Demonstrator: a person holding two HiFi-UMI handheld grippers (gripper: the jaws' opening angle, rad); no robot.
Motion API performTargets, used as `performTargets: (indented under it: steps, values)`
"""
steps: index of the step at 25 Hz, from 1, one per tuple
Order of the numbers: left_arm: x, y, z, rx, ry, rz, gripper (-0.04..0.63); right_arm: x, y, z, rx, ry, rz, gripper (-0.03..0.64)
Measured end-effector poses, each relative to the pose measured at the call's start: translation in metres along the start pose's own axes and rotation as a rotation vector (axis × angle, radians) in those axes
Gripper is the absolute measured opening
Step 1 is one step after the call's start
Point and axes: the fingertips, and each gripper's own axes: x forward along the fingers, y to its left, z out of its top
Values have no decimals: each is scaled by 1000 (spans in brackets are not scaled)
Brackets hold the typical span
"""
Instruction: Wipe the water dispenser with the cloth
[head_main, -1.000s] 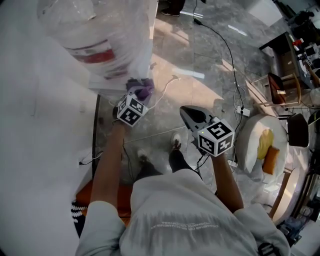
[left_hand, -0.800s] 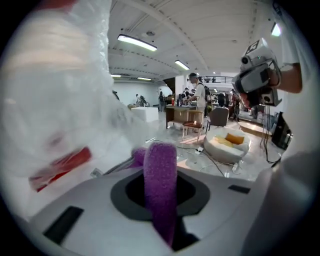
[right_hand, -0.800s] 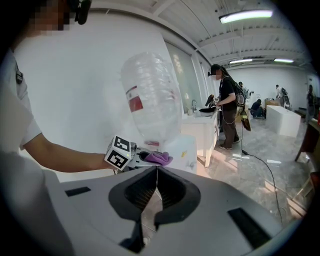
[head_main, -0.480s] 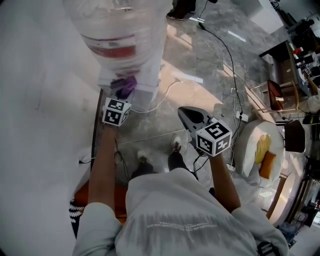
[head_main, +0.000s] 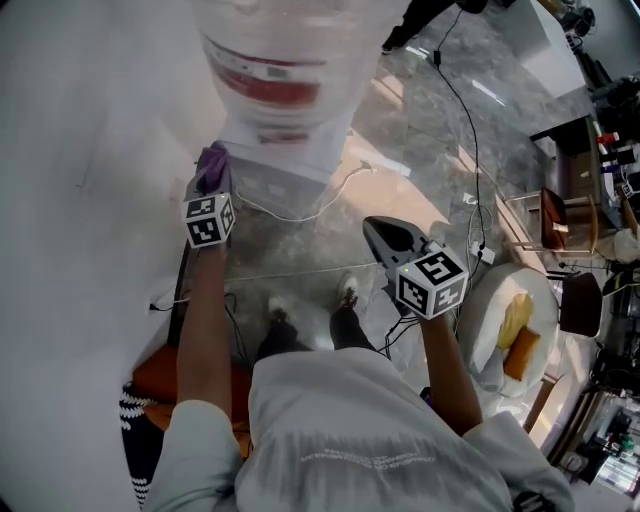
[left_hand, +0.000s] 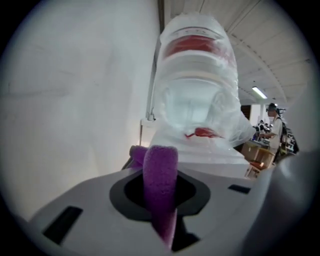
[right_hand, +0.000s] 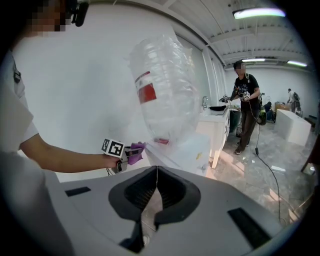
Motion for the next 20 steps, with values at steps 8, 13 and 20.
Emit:
performTargets:
  steps: [8,13,20]
  values:
    - [24,3,-39,-154,11,-4,64,23,-27,-6,-34,54,-25,15]
    - [31,-14,-44,-271,-76,12,64,53,-42,-11,-75,80,4,15]
    - [37,-81,-77,-348,-115,-25,64,85,-54,-41,-91,162,89,15]
